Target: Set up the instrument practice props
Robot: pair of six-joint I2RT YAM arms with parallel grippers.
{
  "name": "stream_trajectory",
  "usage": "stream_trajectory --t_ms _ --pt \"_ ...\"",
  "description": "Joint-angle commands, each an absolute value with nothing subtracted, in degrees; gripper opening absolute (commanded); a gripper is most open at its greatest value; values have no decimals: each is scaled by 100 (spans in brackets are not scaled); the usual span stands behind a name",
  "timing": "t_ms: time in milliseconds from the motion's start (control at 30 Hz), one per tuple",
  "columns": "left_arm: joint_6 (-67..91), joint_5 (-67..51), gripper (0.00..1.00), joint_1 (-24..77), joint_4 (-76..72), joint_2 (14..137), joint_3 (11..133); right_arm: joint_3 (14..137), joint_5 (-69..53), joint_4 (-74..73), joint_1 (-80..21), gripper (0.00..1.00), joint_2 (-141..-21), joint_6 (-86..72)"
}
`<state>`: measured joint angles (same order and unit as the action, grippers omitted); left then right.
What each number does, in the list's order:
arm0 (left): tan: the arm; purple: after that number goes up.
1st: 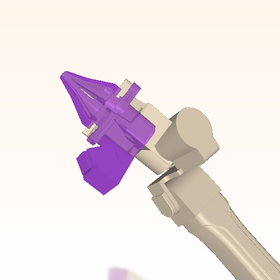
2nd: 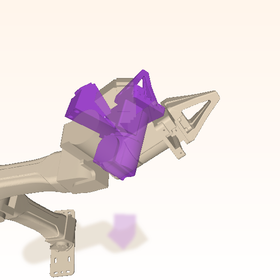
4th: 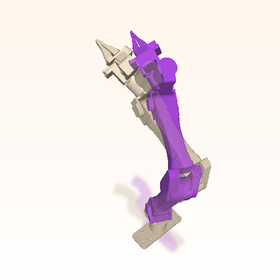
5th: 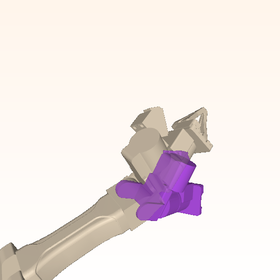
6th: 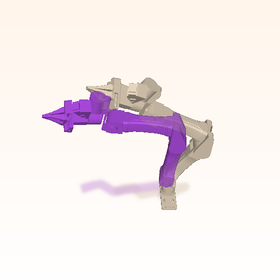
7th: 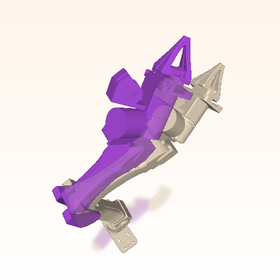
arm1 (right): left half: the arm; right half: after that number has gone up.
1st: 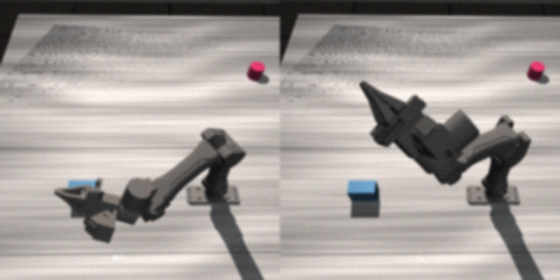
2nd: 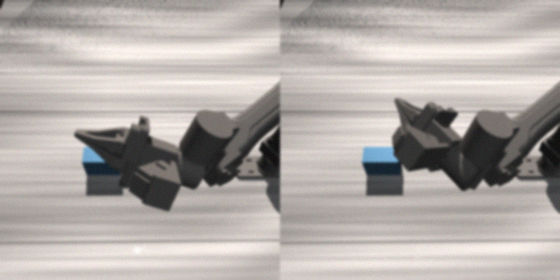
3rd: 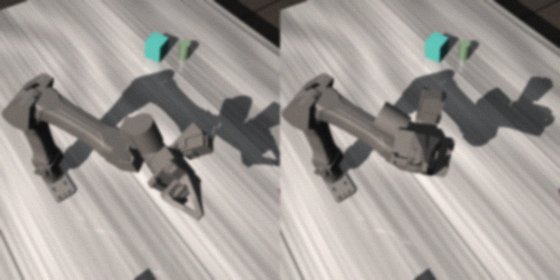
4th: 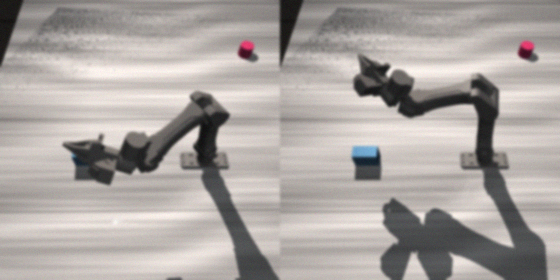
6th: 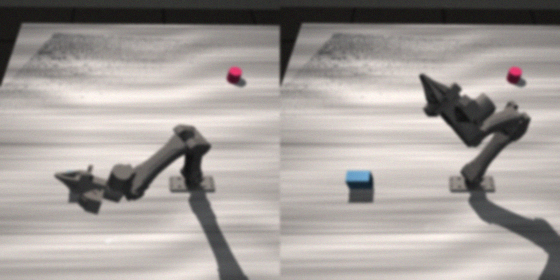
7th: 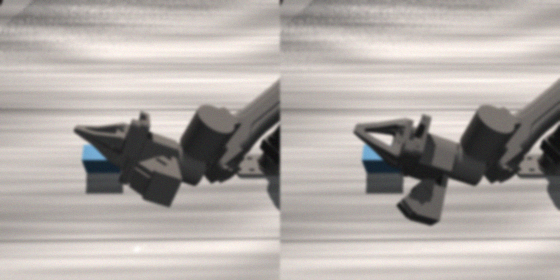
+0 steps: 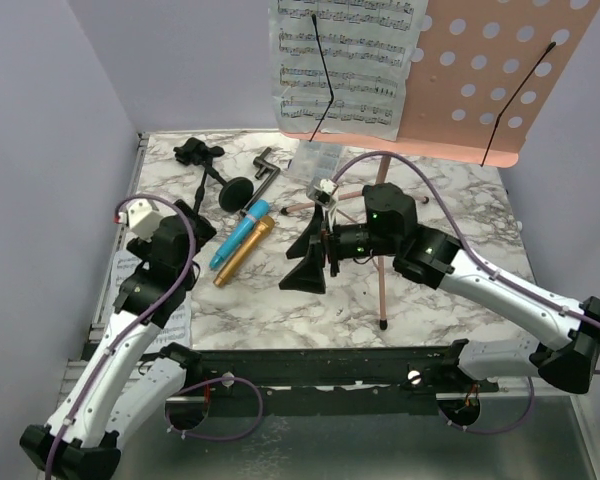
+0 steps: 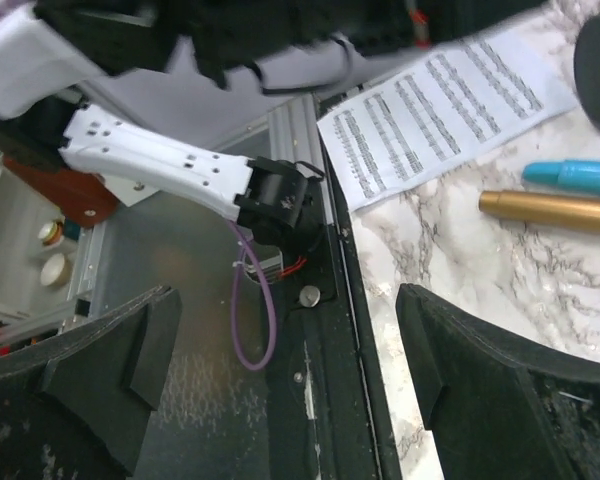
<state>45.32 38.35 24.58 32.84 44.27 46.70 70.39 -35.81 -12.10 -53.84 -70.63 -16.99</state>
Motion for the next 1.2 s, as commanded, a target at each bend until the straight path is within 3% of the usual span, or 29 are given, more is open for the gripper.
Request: stream_trajectory --t_ms 0,167,333,700,1167 --pt "4503 3623 99 2136 3813 3745 4654 6199 -3065 88 -5454 100 -7171 -3003" --pt "5113 3531 99 2127 4129 3301 3769 5238 -2568 1552 -5484 99 -7244 -3818" --pt "5270 3920 99 1824 4078 4116 3794 4876 -2470 2058 -5505 99 -7538 -4104" --pt "5317 1899 99 -1635 2043 5591 3122 4762 -2621 2202 -5536 99 -7833 -3935" --pt "6314 1085 99 -1971 2048 6658 2681 4569 -2680 2641 -5537 99 -8362 -3949"
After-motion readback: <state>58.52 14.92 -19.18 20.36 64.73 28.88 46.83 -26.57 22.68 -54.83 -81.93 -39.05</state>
